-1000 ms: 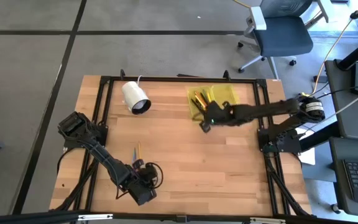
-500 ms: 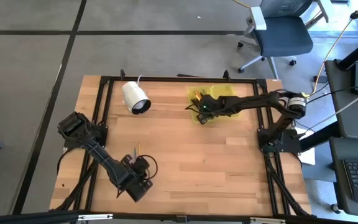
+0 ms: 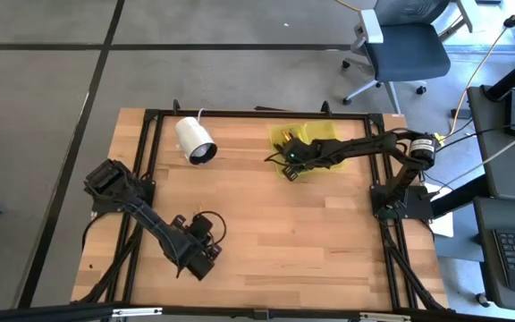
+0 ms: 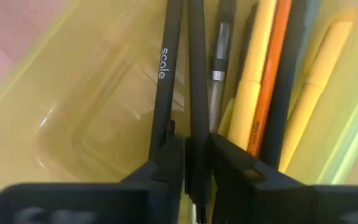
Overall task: Pick & place school supplies into a supply box
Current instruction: Put the black pen into the yellow supply box, then put the yellow pencil into the yellow supply box
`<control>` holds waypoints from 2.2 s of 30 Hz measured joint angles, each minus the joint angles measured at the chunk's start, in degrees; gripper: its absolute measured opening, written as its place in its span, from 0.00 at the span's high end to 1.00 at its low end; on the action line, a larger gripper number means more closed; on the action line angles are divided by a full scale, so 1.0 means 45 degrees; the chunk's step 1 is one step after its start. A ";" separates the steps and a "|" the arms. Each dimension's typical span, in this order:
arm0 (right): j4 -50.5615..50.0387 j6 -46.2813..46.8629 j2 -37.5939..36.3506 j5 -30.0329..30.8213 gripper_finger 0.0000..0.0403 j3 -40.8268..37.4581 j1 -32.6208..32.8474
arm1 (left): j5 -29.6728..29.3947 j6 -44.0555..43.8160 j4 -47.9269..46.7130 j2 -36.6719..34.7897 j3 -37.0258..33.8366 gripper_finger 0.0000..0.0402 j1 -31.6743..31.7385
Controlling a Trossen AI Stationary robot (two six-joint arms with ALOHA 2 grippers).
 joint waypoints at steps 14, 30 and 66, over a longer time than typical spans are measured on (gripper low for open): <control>0.0023 -0.2430 -0.0013 0.0043 0.44 0.1803 0.0125 | 0.1634 -0.0510 -0.0088 0.0000 0.0000 0.80 0.1064; -0.1825 -0.2669 -0.0029 0.0034 0.43 0.3281 0.0965 | 0.1150 0.0597 -0.0097 0.0000 -0.0005 0.78 0.1461; -0.3726 -0.5106 -0.0029 0.0145 0.43 0.5066 0.1496 | 0.0943 -0.4030 -0.0954 0.0627 -0.0062 0.69 0.2190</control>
